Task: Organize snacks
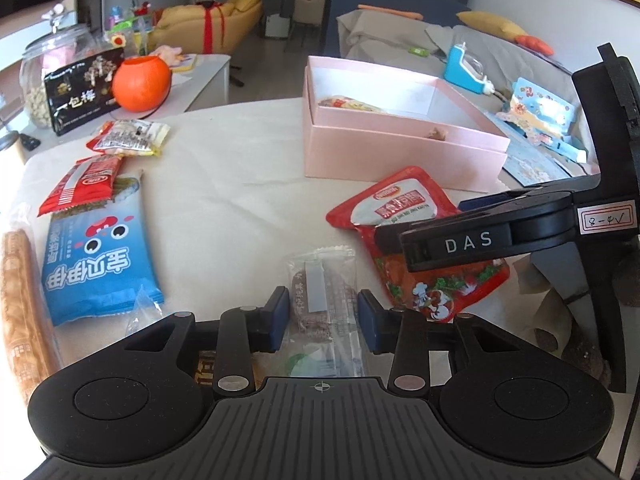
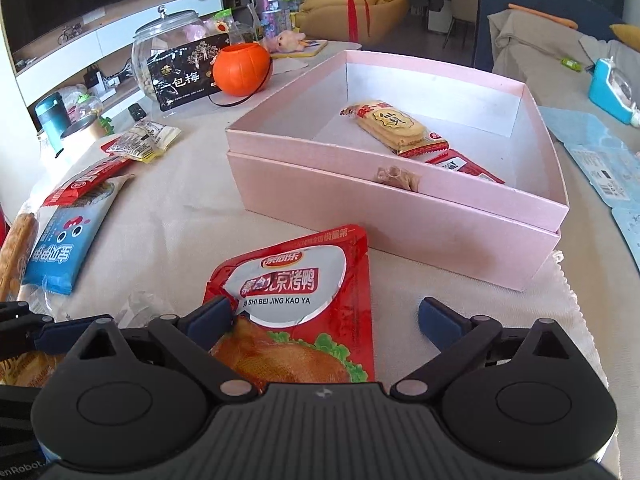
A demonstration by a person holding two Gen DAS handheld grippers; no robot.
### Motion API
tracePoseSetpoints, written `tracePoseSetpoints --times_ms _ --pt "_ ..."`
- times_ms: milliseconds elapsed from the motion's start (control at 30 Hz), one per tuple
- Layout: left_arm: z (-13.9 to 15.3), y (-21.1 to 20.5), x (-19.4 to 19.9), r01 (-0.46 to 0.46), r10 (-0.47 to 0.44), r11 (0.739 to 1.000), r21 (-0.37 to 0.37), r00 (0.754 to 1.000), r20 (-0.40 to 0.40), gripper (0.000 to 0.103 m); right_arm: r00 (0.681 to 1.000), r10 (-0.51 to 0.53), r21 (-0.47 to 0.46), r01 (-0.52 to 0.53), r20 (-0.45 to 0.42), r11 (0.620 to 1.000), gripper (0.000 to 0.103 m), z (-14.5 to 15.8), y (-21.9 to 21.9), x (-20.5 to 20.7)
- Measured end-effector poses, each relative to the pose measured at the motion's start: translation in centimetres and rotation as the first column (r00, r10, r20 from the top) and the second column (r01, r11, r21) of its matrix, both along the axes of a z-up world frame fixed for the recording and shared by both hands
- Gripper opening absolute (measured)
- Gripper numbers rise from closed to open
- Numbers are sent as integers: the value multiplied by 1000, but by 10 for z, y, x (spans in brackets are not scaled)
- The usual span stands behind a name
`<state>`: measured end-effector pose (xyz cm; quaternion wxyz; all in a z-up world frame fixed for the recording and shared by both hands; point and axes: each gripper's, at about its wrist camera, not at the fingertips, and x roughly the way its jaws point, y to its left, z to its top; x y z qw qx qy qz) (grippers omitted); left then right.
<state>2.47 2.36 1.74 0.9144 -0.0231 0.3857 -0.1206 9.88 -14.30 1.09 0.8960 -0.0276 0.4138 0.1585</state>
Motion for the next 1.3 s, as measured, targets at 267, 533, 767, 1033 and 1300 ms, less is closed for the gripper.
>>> tracePoseSetpoints --times_ms 267,533,767,1033,1300 --pt "-5 -10 -10 25 -25 1000 -16 999 28 43 992 123 -19 -123 -8 992 96 4 -29 -24" --pt "-3 14 5 -11 10 994 -113 1000 -11 42 991 131 -40 -131 3 991 96 5 -40 -35" --pt "1 -5 -12 29 -30 997 -71 999 -12 42 983 162 -51 -158 91 986 95 14 -27 -30" --pt "-6 -24 -39 134 -133 990 -43 991 17 45 987 162 45 -162 5 986 95 16 -31 -13" --pt "31 44 -24 43 -55 950 -310 998 -28 41 987 162 12 -162 -7 987 95 6 -14 -14"
